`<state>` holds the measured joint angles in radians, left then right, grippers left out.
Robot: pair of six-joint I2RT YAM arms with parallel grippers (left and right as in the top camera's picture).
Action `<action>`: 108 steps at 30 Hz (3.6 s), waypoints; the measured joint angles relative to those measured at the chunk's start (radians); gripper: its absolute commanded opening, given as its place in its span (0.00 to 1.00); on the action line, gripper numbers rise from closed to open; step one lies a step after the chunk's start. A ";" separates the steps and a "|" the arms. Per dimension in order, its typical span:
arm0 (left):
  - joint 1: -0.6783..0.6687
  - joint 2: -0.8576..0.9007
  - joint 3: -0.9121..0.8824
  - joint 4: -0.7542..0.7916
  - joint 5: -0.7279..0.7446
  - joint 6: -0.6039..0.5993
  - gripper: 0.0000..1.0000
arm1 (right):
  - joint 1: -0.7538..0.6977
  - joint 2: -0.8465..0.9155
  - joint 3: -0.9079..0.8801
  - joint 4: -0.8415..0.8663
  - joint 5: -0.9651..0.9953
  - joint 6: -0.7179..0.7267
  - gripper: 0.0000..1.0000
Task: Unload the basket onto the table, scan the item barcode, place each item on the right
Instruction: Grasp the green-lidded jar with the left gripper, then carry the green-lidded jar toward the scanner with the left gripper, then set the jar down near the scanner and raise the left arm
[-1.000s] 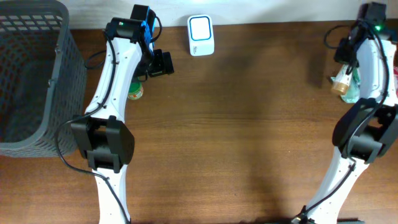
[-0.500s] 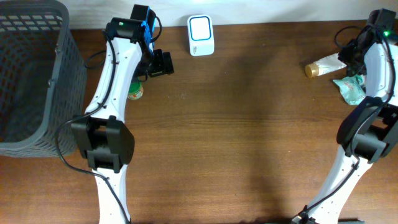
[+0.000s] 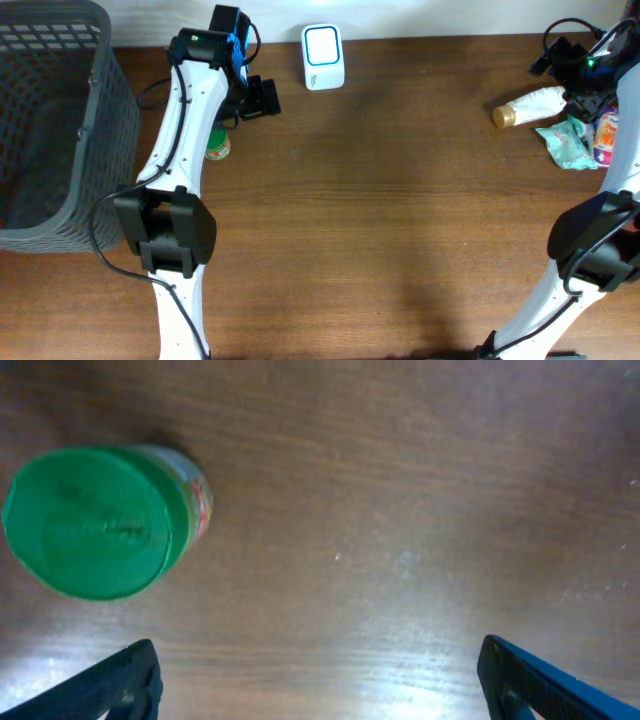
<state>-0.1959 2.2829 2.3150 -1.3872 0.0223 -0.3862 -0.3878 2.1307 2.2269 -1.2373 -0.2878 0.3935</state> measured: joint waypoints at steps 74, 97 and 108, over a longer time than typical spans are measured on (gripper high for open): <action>-0.448 0.149 -0.048 0.449 0.079 -0.022 0.85 | 0.001 0.000 0.000 0.000 -0.010 0.000 0.99; -0.402 0.233 0.051 0.510 0.137 -0.011 0.95 | 0.001 0.000 0.000 0.000 -0.010 -0.001 0.99; -0.432 0.233 0.051 0.432 0.255 0.008 0.81 | 0.001 0.000 0.000 0.000 -0.010 0.000 0.99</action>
<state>-0.6277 2.5160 2.3665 -0.9550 0.2775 -0.3779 -0.3870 2.1307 2.2269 -1.2373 -0.2977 0.3935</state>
